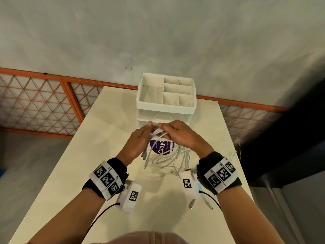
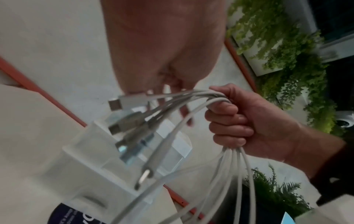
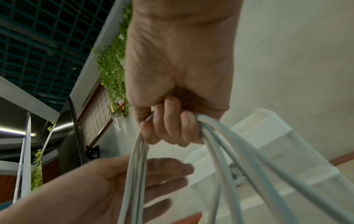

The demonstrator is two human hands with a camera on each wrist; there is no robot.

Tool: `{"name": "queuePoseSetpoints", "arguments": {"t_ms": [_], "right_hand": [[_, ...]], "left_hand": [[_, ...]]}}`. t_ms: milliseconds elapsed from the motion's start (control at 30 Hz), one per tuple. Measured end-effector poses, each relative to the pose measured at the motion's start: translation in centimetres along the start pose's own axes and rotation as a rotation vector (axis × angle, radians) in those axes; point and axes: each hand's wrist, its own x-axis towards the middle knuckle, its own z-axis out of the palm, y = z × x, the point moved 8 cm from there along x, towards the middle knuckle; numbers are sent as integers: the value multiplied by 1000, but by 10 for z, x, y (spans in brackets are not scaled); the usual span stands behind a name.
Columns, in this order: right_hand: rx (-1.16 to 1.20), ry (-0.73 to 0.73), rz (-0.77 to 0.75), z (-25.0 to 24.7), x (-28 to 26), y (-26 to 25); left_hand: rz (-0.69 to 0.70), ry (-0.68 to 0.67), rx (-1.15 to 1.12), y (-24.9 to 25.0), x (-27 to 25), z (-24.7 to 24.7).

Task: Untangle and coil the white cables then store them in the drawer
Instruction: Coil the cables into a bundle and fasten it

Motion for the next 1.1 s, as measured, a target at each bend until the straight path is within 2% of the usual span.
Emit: {"name": "queuePoseSetpoints", "arguments": {"t_ms": [67,200,367,500,633,733,933,1100], "right_hand": [[-6,-4,-6,-4,1,-2],[-21,29,-8,-14,1,3],[181,-1,82,-11,-7,31],[367,-48,66,11,-12,53],[617,96,132,20,-8,58],[768,246,156,12,-5,50],[773,263,104,11,6,40],[720,238,211,11,11,53]], "left_hand": [[-14,-132,-50,5,-5,14],[-48,-229,-119,1,-11,25],[6,-195,-220,17,-2,7],[11,-139,-288,20,1,-4],[18,-90,-312,11,-1,1],[48,-119,-248,6,-4,16],[186,-126,-142,19,-4,39],[232,-114,-115,14,1,41]]}}
